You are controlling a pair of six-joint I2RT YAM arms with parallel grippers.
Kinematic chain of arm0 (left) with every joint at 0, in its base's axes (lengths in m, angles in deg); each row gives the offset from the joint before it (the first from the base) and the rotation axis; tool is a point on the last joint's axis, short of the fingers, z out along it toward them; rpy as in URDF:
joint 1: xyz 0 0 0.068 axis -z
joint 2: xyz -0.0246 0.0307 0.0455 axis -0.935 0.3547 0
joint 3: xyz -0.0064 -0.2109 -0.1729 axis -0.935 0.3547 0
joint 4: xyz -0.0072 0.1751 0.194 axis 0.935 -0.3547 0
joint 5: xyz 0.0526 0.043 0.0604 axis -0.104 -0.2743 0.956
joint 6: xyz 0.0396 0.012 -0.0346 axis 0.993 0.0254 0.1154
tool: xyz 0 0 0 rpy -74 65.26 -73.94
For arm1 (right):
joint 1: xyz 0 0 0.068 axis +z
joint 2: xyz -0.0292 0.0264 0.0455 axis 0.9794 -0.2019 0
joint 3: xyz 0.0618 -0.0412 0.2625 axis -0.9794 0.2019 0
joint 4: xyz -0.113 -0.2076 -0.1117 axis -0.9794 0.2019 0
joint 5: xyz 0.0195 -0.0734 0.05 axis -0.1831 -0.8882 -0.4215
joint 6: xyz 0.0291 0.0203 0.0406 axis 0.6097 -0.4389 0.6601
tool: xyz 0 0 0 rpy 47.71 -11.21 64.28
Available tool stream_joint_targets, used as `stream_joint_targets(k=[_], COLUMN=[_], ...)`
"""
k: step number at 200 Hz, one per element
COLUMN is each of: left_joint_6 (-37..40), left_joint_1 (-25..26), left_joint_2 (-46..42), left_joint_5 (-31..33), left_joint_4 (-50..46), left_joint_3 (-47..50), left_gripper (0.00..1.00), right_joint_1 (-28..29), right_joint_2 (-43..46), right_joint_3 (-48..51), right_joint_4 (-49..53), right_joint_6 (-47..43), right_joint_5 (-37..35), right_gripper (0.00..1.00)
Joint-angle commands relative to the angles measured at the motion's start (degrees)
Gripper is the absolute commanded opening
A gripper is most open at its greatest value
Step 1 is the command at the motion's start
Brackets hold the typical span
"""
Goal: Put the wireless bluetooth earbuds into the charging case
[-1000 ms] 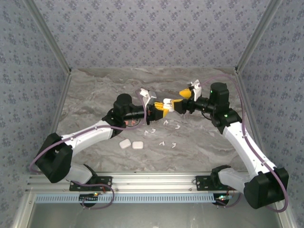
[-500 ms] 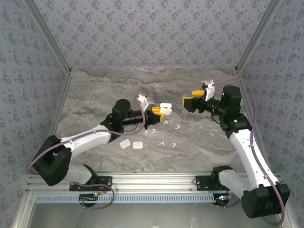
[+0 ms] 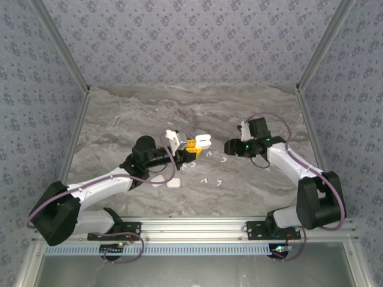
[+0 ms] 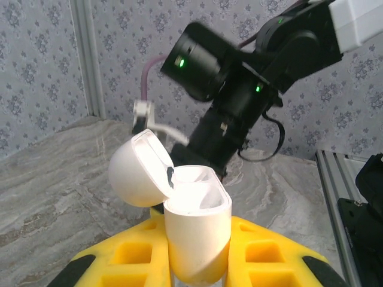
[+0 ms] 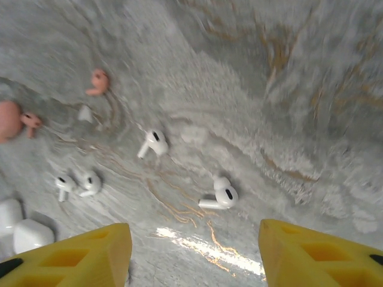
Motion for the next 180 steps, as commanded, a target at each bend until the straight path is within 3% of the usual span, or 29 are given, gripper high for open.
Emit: stream_joint_targets(k=[1, 72, 180], left_joint_6=[1.76, 2.00, 2.46], left_joint_1=[0.23, 0.26, 0.25], left_joint_2=[-1.37, -2.38, -2.95], left_joint_5=[0.07, 0.33, 0.91], left_joint_4=[1.94, -0.09, -1.83], left_joint_3=[-0.55, -0.82, -1.07], left_gripper=[0.00, 0.00, 0.00], right_joint_1=[2.17, 6.29, 7.37], right_joint_2=[-3.42, -11.79, -14.92], right_joint_3=[0.25, -1.66, -2.72], right_joint_4=[-0.96, -2.44, -3.97], right_joint_6=[4.12, 6.08, 5.91], right_joint_5=[-6.28, -8.95, -11.51], right_gripper=[0.57, 0.46, 0.34])
